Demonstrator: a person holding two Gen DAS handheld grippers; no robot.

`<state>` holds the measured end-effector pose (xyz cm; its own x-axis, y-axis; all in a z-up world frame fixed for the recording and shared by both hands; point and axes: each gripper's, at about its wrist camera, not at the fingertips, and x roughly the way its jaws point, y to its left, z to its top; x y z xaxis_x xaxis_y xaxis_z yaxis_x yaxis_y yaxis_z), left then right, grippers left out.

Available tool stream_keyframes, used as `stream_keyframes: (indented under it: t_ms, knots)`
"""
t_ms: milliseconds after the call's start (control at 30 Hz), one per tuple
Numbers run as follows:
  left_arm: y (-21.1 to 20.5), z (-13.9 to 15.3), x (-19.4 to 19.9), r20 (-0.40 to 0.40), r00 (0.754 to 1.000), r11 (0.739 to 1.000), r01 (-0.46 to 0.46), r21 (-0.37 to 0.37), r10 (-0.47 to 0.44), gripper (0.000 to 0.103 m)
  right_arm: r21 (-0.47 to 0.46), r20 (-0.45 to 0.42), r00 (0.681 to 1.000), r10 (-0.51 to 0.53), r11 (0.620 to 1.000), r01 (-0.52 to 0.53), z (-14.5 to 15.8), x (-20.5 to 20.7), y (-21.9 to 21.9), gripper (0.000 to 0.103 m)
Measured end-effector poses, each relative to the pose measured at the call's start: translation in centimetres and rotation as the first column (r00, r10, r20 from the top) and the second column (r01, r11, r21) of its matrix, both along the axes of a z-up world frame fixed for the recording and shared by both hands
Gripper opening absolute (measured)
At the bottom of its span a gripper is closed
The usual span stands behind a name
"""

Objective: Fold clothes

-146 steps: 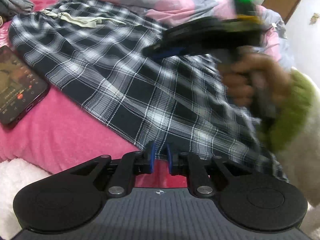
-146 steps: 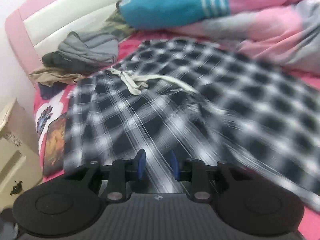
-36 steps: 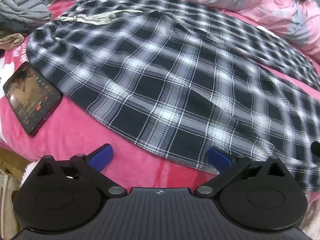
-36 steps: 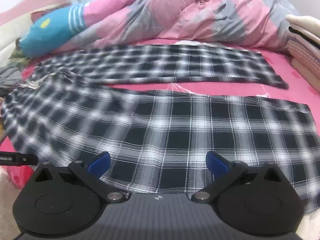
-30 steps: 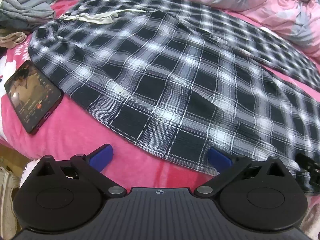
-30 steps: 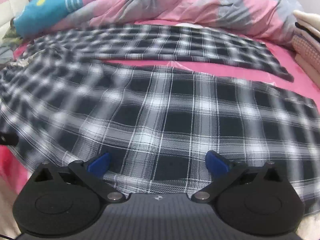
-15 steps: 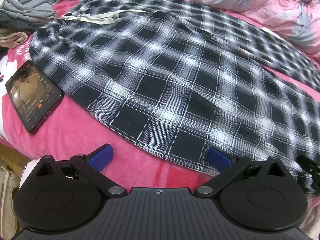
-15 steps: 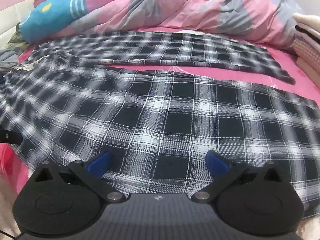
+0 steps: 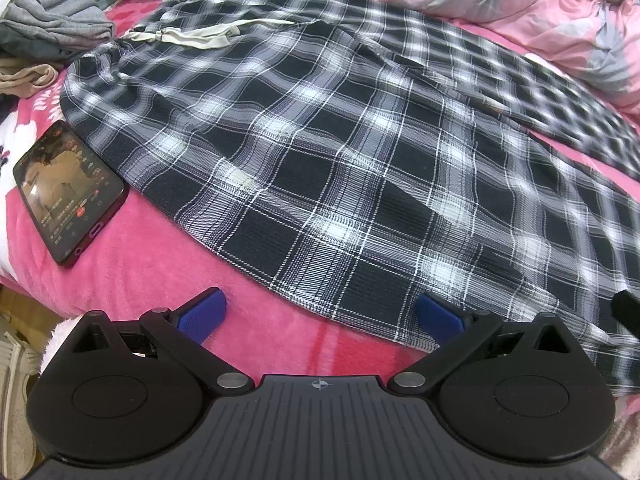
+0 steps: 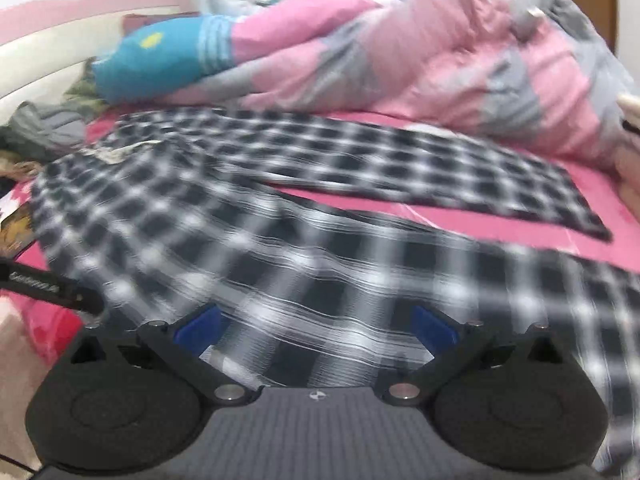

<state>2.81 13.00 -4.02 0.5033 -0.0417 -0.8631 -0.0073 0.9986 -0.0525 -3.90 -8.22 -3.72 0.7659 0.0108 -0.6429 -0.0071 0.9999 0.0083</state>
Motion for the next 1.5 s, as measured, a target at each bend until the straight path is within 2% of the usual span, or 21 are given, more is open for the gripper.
stream_keyframes:
  t_ms: [200, 300, 367, 400, 433, 467, 500, 600, 633, 733, 800, 867, 900, 1000, 1033, 1067, 1167, 1267, 1367, 1433, 1500]
  knots:
    - [-0.1, -0.1, -0.2, 0.013, 1.0, 1.0, 0.004, -0.003, -0.004, 0.103, 0.043, 0.016, 0.997, 0.082, 0.996, -0.082, -0.5, 0.0, 0.9, 0.101]
    - [0.2, -0.1, -0.9, 0.051, 0.999, 1.0, 0.013, -0.002, -0.013, 0.103, 0.05, 0.013, 0.996, 0.088, 0.995, -0.088, -0.6, -0.1, 0.9, 0.094]
    - [0.5, 0.2, -1.7, 0.086, 0.996, 1.0, 0.027, 0.016, -0.028, 0.103, 0.047, 0.027, 0.997, 0.076, 0.996, -0.078, -0.4, -0.4, 0.5, 0.08]
    - [0.7, 0.4, -2.3, 0.108, 0.993, 0.999, 0.034, 0.026, -0.037, 0.103, 0.046, 0.042, 0.997, 0.065, 0.997, -0.067, -0.2, -0.6, 0.1, 0.079]
    - [0.2, 0.3, -0.3, 0.132, 0.99, 0.998, 0.044, 0.033, -0.048, 0.103, 0.045, 0.058, 0.997, 0.052, 0.997, -0.055, -0.1, -0.7, -0.3, 0.079]
    - [1.2, 0.1, 1.1, 0.162, 0.985, 0.998, 0.055, 0.035, -0.06, 0.103, 0.044, 0.075, 0.996, 0.038, 0.998, -0.041, 0.1, -0.9, -0.9, 0.074]
    - [1.4, 0.5, 0.6, 0.205, 0.976, 0.998, 0.062, 0.033, -0.067, 0.103, 0.042, 0.088, 0.996, 0.02, 0.999, -0.023, 0.2, -0.9, -1.4, 0.071]
    - [1.3, 1.8, 0.3, 0.347, 0.93, 0.993, 0.119, 0.019, -0.118, 0.103, 0.033, 0.099, 0.994, -0.038, 0.999, 0.035, 0.2, 0.1, -3.2, 0.051]
    - [0.7, 2.0, 0.5, 0.373, 0.917, 0.989, 0.144, 0.016, -0.14, 0.103, 0.038, 0.095, 0.994, -0.053, 0.998, 0.05, 0.1, 0.7, -3.8, 0.043]
    - [-1.2, 1.8, 0.3, 0.41, 0.893, 0.979, 0.202, 0.01, -0.188, 0.098, 0.044, 0.091, 0.995, -0.045, 0.998, 0.041, -0.2, 2.5, -4.4, 0.029]
    - [-1.4, 1.3, 0.3, 0.414, 0.886, 0.975, 0.224, 0.013, -0.209, 0.095, 0.036, 0.091, 0.995, -0.028, 0.999, 0.025, -0.4, 3.7, -4.6, 0.025]
    - [-1.9, 0.6, 0.3, 0.408, 0.884, 0.97, 0.241, 0.019, -0.228, 0.084, 0.028, 0.078, 0.997, -0.019, 0.999, 0.017, -0.9, 4.9, -4.8, 0.019]
    - [-2.2, 0.1, 0.2, 0.391, 0.89, 0.969, 0.247, 0.023, -0.236, 0.077, 0.02, 0.064, 0.998, -0.022, 1.0, 0.021, -1.3, 5.6, -5.0, 0.018]
    - [-2.1, -0.9, 1.1, 0.329, 0.913, 0.97, 0.242, 0.033, -0.239, 0.074, -0.031, 0.006, 0.998, -0.067, 0.997, 0.067, -3.0, 8.1, -5.9, 0.009]
    - [-1.9, -1.3, 1.5, 0.303, 0.924, 0.971, 0.234, 0.038, -0.234, 0.073, -0.035, 0.013, 0.996, -0.089, 0.995, 0.09, -3.3, 8.7, -6.6, 0.006]
    - [-1.8, -1.4, 1.4, 0.302, 0.924, 0.971, 0.235, 0.039, -0.236, 0.073, -0.033, 0.019, 0.993, -0.117, 0.992, 0.118, -3.3, 9.2, -7.3, 0.003]
    - [-1.5, -1.6, 1.0, 0.302, 0.922, 0.97, 0.24, 0.042, -0.241, 0.074, -0.002, 0.044, 0.977, -0.207, 0.978, 0.207, -2.1, 9.5, -9.1, 0.004]
    - [-1.2, -1.8, 0.7, 0.301, 0.921, 0.969, 0.244, 0.044, -0.246, 0.074, 0.064, 0.064, 0.987, -0.148, 0.988, 0.144, -0.8, 7.8, -9.5, 0.004]
    - [-1.1, -1.9, 0.7, 0.302, 0.92, 0.967, 0.251, 0.041, -0.251, 0.075, 0.093, -0.009, 0.999, -0.038, 0.995, 0.038, -1.4, 7.2, -8.9, 0.004]
    - [-1.3, -2.0, 0.9, 0.304, 0.918, 0.966, 0.253, 0.042, -0.254, 0.075, 0.071, -0.061, 0.996, -0.057, 0.996, 0.061, -2.7, 8.2, -9.5, 0.003]
    - [-1.4, -2.0, 0.9, 0.303, 0.917, 0.965, 0.259, 0.048, -0.261, 0.075, 0.131, -0.045, 0.99, -0.136, 0.981, 0.141, -2.7, 9.3, -11.5, 0.002]
